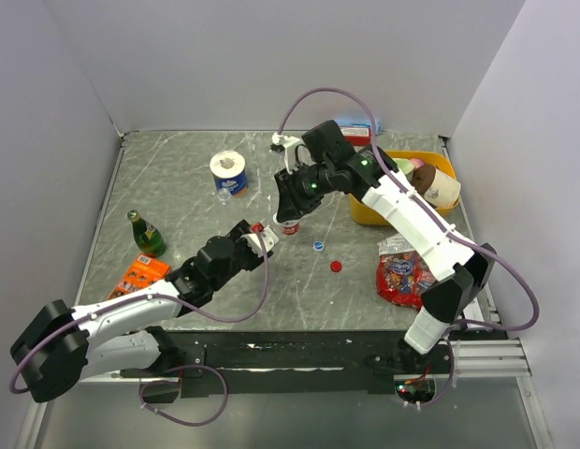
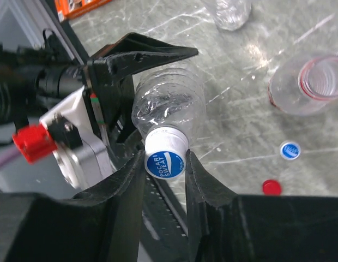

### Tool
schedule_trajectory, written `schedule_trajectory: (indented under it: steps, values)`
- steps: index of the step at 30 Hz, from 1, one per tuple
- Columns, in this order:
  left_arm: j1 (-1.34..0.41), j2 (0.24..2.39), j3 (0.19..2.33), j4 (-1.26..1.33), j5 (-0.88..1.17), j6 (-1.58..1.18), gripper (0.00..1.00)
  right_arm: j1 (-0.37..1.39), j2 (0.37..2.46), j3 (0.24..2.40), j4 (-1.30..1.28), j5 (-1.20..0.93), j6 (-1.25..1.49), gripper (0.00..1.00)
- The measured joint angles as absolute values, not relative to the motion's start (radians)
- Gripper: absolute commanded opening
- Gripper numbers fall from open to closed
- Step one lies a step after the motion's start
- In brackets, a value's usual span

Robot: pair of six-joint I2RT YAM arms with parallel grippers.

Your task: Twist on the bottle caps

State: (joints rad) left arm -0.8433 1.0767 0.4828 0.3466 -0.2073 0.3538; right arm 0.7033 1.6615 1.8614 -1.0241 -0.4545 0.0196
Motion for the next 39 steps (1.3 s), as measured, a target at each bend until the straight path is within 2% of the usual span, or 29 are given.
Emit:
schedule_trajectory:
  steps: [1,2,4,7,10,12,16,18,21,25,32,39]
  values:
    - [-0.846,1.086,0.49,0.339,-0.225,0.353,0.01,0.703,1.67,1.868,-1.025,-0.445,0.041,0.22]
    - [-0.846,1.095,0.501,0.326,-0.237,0.352,0.01,0.702,1.678,1.876,-1.026,-0.437,0.057,0.37]
    - [-0.843,1.106,0.525,0.297,-0.242,0.344,0.01,0.698,1.694,1.908,-1.04,-0.426,0.062,0.58]
    - [-0.829,1.099,0.582,0.241,-0.171,0.334,0.01,0.676,1.705,1.988,-1.074,-0.427,0.022,0.65]
    - [-0.794,1.058,0.657,0.139,0.035,0.342,0.01,0.627,1.694,2.112,-1.086,-0.46,-0.122,0.66]
    - [-0.77,1.032,0.691,0.059,0.179,0.368,0.01,0.594,1.628,2.085,-1.05,-0.492,-0.26,0.67]
    - [-0.712,1.04,0.77,-0.136,0.446,0.451,0.01,0.59,1.346,1.757,-0.984,-0.595,-0.611,0.68]
    - [-0.653,1.128,0.882,-0.318,0.6,0.567,0.01,0.645,1.19,1.557,-0.954,-0.616,-0.823,0.68]
    - [-0.587,1.261,1.029,-0.509,0.699,0.693,0.01,0.755,1.069,1.389,-0.956,-0.637,-1.081,0.67]
    - [-0.545,1.386,1.147,-0.683,0.779,0.829,0.01,0.825,1.069,1.374,-0.947,-0.64,-1.269,0.65]
    - [-0.542,1.403,1.169,-0.878,0.836,0.972,0.01,0.849,1.149,1.376,-0.921,-0.63,-1.411,0.63]
    - [-0.542,1.411,1.19,-0.943,0.848,1.041,0.01,0.851,1.149,1.376,-0.927,-0.629,-1.503,0.59]
